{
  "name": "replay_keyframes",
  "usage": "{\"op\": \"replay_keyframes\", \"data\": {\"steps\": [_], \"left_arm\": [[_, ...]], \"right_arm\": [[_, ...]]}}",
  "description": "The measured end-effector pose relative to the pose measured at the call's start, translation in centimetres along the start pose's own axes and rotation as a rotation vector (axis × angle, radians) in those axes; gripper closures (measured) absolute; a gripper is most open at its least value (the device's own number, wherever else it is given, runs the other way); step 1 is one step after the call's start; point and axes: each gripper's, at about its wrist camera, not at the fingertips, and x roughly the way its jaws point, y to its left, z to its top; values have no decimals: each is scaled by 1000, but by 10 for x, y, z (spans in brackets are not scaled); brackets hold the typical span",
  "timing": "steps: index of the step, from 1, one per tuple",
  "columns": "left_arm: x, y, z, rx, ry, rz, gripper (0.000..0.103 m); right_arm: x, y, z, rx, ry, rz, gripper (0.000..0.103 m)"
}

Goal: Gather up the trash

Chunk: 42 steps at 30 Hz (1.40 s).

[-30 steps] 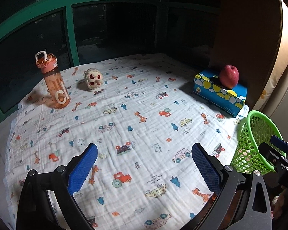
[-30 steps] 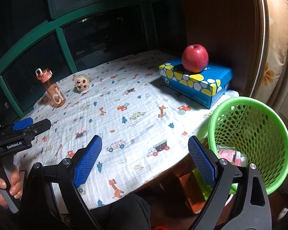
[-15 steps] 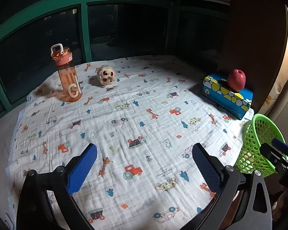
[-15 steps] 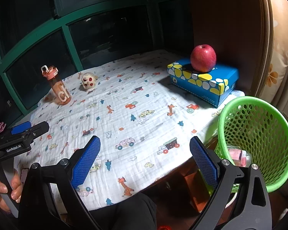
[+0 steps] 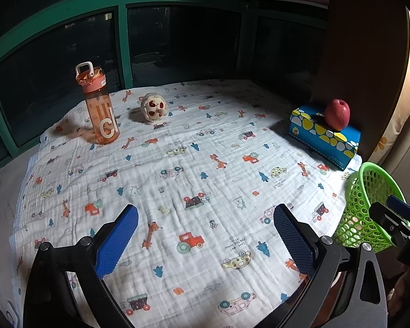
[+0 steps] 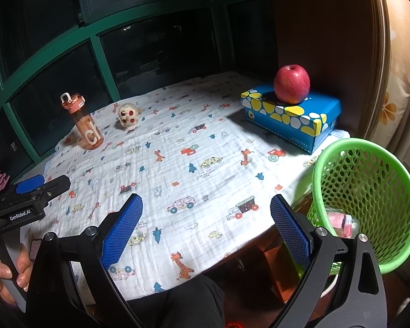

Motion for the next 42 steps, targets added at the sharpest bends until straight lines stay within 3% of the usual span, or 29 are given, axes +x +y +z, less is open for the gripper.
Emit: {"op": "replay_keyframes", "data": {"steps": [42], "left_arm": [[5,-1,-4,1,10,3,7]], "right_arm": [[9,5,-3,-8,25,20,9]]}}
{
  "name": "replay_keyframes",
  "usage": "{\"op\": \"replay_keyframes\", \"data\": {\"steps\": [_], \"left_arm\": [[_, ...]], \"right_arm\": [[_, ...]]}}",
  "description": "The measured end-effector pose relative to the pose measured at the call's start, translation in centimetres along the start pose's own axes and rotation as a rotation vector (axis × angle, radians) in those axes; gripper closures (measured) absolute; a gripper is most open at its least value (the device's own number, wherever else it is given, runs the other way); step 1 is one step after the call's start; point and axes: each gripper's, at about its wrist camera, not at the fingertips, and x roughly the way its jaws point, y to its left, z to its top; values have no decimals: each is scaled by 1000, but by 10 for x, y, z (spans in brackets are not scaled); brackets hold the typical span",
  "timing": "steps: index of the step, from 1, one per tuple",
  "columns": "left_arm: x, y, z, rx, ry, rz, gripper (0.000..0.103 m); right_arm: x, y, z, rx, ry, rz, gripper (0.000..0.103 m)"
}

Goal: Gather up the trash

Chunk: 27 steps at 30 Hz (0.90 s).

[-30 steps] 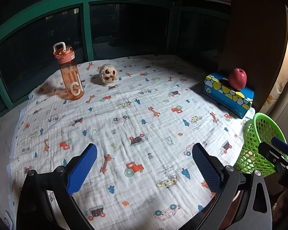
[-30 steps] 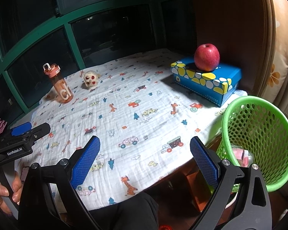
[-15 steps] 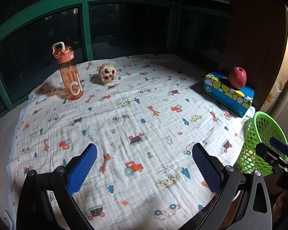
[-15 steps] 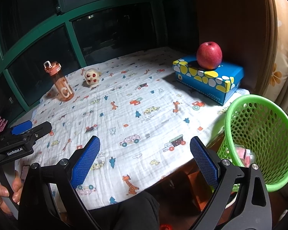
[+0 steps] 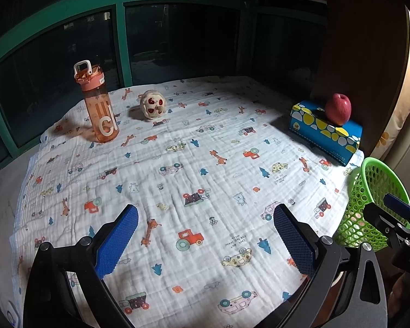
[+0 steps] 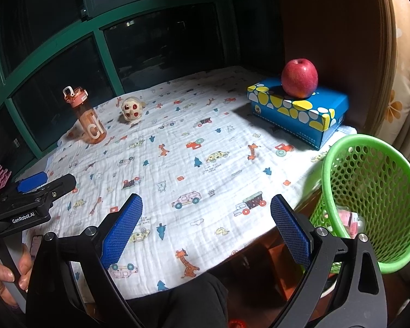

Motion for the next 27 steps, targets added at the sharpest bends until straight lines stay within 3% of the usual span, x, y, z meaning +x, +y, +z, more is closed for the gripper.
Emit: {"op": "replay_keyframes", "data": {"steps": [27], "left_arm": [[3,3,1,13,2,14,7]], "right_arm": [[4,0,-1,3,9,2,9]]}}
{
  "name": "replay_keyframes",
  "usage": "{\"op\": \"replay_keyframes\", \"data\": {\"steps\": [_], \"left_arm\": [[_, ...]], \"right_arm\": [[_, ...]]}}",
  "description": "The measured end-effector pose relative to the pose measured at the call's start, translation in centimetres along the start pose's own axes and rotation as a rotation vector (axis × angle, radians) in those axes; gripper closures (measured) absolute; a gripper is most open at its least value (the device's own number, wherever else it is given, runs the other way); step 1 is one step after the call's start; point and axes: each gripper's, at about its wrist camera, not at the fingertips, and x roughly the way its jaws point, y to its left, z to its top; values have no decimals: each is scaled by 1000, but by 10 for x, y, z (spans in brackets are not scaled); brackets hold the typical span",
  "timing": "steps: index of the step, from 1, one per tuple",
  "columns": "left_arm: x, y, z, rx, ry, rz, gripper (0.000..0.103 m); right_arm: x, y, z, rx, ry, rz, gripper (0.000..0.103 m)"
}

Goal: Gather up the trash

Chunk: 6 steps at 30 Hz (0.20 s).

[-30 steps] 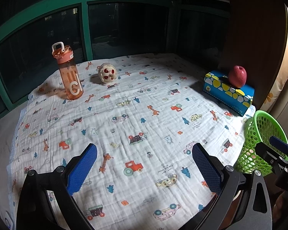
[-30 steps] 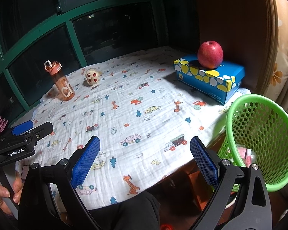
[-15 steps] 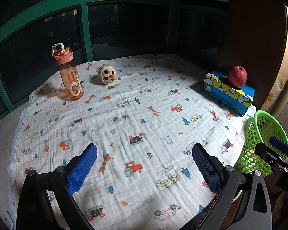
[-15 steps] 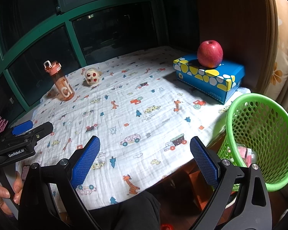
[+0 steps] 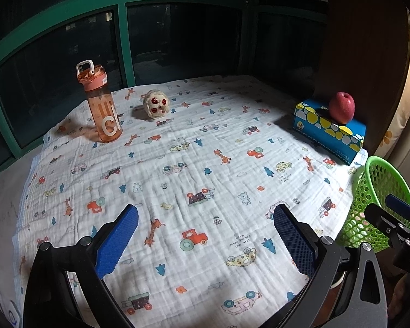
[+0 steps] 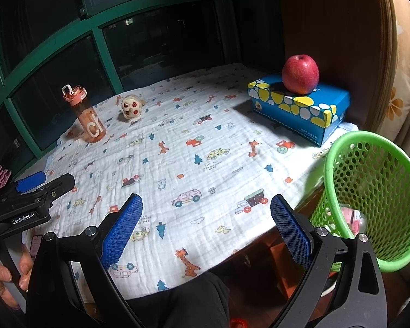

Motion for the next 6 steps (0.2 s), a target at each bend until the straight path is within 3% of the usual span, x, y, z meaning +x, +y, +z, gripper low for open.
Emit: {"op": "replay_keyframes", "data": {"steps": [6], "left_arm": [[0,4,0,-10,1,14,7]], "right_arm": [[1,1,-1,-1,1,2,9]]}}
